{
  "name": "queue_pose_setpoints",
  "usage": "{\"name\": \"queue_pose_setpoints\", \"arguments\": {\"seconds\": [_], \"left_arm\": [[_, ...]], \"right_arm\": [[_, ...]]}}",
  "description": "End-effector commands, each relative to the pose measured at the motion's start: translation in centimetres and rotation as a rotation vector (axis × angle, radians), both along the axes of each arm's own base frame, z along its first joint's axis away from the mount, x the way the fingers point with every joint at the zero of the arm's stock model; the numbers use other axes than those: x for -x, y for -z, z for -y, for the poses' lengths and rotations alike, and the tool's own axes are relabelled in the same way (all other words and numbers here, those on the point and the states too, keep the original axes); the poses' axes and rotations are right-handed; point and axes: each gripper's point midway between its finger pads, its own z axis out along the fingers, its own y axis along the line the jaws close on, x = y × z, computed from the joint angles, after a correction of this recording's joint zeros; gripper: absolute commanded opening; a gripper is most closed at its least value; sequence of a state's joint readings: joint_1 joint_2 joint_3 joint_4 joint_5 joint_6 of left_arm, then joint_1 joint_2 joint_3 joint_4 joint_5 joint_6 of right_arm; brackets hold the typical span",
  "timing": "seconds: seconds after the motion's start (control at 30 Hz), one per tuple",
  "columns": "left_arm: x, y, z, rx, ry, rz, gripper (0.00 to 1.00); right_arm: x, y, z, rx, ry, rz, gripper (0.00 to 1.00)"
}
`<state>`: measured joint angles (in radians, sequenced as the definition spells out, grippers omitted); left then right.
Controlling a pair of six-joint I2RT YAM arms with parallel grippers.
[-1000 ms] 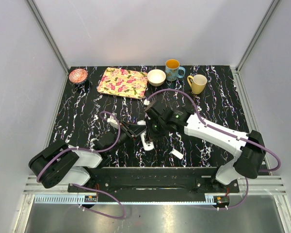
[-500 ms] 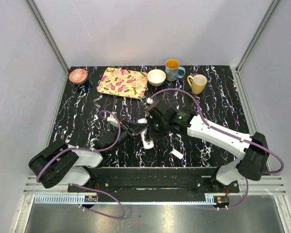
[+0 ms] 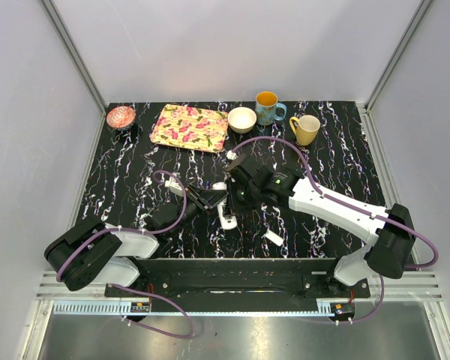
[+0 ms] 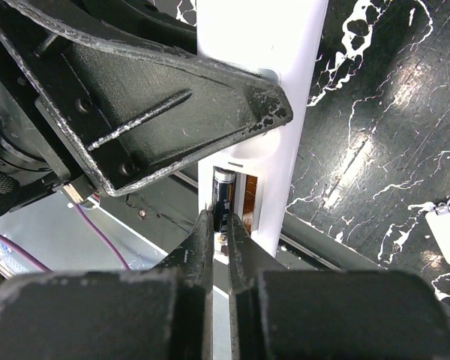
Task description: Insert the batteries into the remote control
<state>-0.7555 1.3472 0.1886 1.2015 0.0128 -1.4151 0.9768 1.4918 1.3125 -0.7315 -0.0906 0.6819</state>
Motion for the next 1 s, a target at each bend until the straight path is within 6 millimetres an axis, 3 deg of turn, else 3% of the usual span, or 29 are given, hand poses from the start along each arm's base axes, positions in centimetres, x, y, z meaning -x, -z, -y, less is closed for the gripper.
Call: {"name": "queue_pose_setpoints", "arguments": {"seconds": [0.0,0.4,0.53,0.97], "left_arm": [[3.7,-14.5,-0.8,0.418,0.087,0.366,0.0],[3.6,-14.2,-0.9,0.415,0.083,0.353,0.0],[3.6,-14.0,-0.9,0.414,0.084,0.348,0.0],[3.6,-13.3,-1.3,0.403,0.061,0.334,0.0]], "right_arm": [[-2.3,-2.7,-4.3,-0.19,0.001,0.095,0.12],[-2.2,-2.8,-4.4,-0.196,-0.013,0.095,0.16],[-2.1,-2.6,-4.6,-0.198,-0.024,0.09,0.25],[-1.8,-2.9,-4.4,-0.19,-0.038,0.086,0.37]]}}
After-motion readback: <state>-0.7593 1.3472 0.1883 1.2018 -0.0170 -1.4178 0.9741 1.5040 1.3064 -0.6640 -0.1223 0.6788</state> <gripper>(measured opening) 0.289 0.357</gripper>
